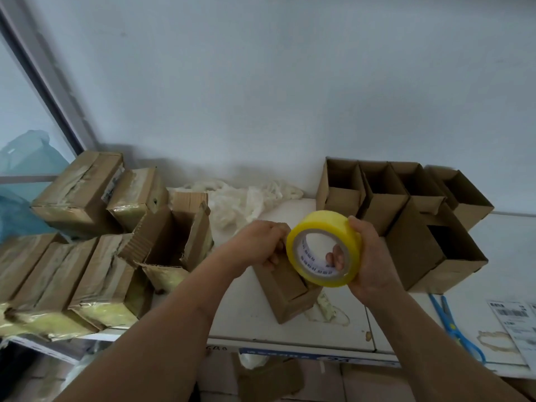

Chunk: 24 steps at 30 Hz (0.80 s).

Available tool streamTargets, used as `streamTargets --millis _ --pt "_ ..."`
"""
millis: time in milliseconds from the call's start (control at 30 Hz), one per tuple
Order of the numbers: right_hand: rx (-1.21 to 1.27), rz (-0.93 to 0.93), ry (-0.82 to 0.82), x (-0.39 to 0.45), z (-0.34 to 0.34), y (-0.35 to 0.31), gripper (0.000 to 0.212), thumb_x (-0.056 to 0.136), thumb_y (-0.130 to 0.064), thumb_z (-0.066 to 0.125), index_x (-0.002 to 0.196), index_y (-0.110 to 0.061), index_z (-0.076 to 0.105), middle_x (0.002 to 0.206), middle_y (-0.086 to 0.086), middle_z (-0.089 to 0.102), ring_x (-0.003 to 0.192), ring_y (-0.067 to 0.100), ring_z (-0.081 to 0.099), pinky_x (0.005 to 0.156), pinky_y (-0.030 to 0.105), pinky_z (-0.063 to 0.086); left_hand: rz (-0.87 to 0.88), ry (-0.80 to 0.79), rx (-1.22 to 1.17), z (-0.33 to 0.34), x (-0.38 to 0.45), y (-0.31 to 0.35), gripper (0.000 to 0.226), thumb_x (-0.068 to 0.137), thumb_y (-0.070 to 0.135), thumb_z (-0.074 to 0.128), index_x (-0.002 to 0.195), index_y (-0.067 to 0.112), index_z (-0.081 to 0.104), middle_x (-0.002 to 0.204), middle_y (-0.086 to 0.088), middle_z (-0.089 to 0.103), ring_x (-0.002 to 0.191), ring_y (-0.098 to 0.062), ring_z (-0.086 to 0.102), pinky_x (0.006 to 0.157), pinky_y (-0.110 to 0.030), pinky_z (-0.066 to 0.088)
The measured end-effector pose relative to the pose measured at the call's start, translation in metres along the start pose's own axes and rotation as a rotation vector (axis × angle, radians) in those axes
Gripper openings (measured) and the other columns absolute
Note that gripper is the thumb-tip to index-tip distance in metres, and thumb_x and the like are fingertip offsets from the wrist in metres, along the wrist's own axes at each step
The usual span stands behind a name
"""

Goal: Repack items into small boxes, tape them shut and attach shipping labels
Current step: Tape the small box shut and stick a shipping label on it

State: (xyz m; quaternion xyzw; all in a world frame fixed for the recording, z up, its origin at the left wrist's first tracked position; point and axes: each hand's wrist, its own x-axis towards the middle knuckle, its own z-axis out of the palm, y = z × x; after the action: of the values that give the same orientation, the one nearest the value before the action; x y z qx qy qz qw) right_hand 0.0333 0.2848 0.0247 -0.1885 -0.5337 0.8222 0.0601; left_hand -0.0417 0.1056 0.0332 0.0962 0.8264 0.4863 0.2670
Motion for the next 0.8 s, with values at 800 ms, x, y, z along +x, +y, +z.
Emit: streamTargets --millis 800 --pt "-0.723 -0.186 0.056 -0.01 0.04 -0.005 0.049 0.095 -0.049 0.051 0.057 -0.019 0.042 0.057 0.0 0.041 0.057 0.014 0.045 0.056 0.031 0.038 0.032 0.219 -0.231 -0.013 -0.03 0.024 0.021 0.089 0.024 0.071 0.092 0.004 0.071 0.093 -0.009 0.073 0.08 -0.015 0.064 0.08 -0.037 0.056"
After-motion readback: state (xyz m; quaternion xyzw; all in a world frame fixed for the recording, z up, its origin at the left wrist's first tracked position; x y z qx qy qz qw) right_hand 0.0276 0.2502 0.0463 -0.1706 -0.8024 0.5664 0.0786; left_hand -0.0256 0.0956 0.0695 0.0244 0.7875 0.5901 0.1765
